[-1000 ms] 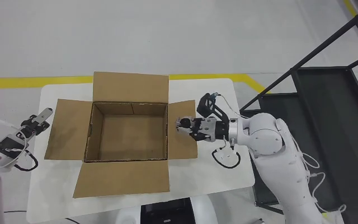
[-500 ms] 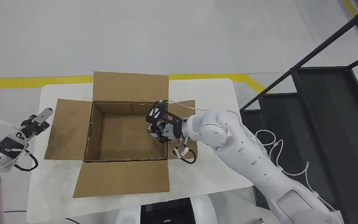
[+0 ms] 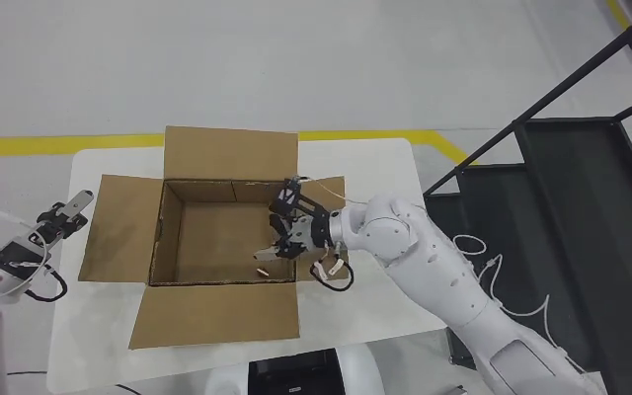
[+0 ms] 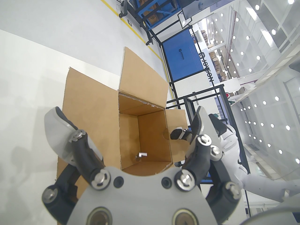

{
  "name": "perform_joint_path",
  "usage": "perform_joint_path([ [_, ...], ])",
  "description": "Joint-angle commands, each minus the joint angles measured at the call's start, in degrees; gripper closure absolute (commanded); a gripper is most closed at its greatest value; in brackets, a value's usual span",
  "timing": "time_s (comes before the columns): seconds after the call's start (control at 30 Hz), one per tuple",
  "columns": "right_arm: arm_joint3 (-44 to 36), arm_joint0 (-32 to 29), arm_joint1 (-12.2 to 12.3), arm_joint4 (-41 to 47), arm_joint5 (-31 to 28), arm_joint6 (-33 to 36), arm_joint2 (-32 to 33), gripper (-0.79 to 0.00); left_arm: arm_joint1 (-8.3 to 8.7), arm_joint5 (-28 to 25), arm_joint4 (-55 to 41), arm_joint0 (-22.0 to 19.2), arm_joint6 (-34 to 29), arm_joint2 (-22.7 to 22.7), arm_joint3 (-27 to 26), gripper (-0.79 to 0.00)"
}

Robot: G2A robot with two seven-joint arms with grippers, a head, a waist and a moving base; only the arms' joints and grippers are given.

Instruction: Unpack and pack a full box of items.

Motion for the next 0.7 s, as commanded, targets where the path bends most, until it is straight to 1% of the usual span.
perform_joint_path([
  [0.0, -2.53, -4.54, 1.5, 0.82, -2.88, 0.39, 6.78, -0.785, 0.0, 0.0, 0.0, 0.0, -0.01, 0.0, 0.0, -0.785],
  [0.1, -5.88, -11.44, 3.24, 2.82, -6.55, -0.64, 15.36, -0.785, 0.0, 0.0, 0.0, 0.0, -0.01, 0.0, 0.0, -0.785],
  [0.2, -8.25, -17.2, 4.47, 3.81, -9.2, -3.32, 23.54, -0.785, 0.0, 0.0, 0.0, 0.0, -0.01, 0.0, 0.0, -0.785],
  [0.37, -7.89, -24.5, 5.49, 2.43, -9.87, -9.99, 33.77, -0.785, 0.0, 0.0, 0.0, 0.0, -0.01, 0.0, 0.0, -0.785],
  [0.47, -6.7, -27.26, 5.85, -2.78, -7.86, -12.73, 37.69, -0.785, 0.0, 0.0, 0.0, 0.0, -0.01, 0.0, 0.0, -0.785],
  [0.57, -4.51, -29.19, 5.95, -6.73, -6.16, -15.62, 38.94, -0.785, 0.0, 0.0, 0.0, 0.0, -0.01, 0.0, 0.0, -0.785],
  [0.67, -1.97, -30.38, 6.04, -12.76, -3.74, -17.72, 39.22, -0.785, 0.0, 0.0, 0.0, 0.0, -0.01, 0.0, 0.0, -0.785],
])
